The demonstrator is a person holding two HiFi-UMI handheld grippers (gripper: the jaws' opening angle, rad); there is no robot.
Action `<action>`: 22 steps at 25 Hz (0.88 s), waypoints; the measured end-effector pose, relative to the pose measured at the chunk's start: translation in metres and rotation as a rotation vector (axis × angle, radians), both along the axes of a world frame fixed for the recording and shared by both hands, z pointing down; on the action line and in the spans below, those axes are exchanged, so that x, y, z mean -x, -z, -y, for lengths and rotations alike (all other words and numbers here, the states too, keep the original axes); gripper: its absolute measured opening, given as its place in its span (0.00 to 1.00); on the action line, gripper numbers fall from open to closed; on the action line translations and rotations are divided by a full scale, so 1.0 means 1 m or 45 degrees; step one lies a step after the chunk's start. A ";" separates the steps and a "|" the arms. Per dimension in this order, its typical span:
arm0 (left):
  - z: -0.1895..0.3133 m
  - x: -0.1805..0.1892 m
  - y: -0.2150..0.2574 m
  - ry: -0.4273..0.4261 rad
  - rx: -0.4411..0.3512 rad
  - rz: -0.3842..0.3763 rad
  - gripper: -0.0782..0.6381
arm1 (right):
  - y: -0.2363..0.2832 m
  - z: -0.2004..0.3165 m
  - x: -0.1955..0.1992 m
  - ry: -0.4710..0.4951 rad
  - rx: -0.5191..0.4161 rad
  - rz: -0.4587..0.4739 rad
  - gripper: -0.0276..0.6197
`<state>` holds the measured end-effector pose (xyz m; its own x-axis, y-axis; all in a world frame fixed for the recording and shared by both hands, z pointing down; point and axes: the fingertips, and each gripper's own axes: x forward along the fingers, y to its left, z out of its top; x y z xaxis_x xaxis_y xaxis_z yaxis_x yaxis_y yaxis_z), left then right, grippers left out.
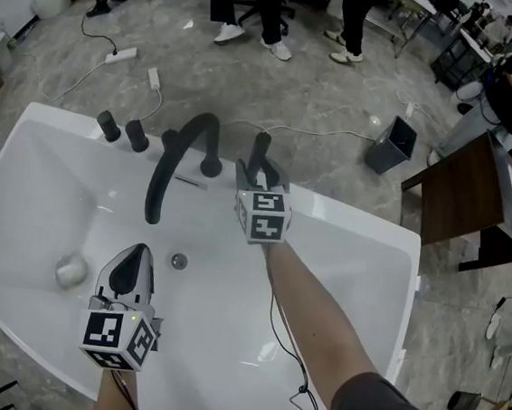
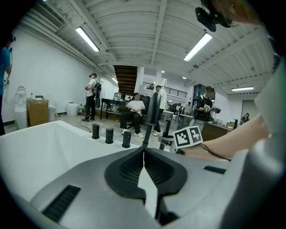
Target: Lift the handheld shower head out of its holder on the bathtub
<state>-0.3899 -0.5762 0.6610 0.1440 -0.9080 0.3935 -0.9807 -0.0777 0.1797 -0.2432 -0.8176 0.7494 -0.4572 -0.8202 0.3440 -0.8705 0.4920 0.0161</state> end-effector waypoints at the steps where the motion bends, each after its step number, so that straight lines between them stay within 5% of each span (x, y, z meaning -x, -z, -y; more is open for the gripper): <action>1: -0.001 0.000 -0.001 0.002 0.002 -0.006 0.13 | 0.002 0.001 0.000 -0.009 -0.014 -0.009 0.29; 10: -0.009 -0.009 0.001 -0.021 0.023 -0.001 0.13 | 0.015 -0.012 -0.007 0.003 -0.003 -0.015 0.26; 22: -0.051 -0.026 0.071 -0.056 -0.020 -0.020 0.13 | 0.115 -0.055 -0.023 0.007 -0.076 0.031 0.26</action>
<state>-0.3635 -0.5256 0.5905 0.1896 -0.9069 0.3764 -0.9734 -0.1233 0.1932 -0.2198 -0.7628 0.6341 -0.4693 -0.8365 0.2831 -0.8682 0.4955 0.0248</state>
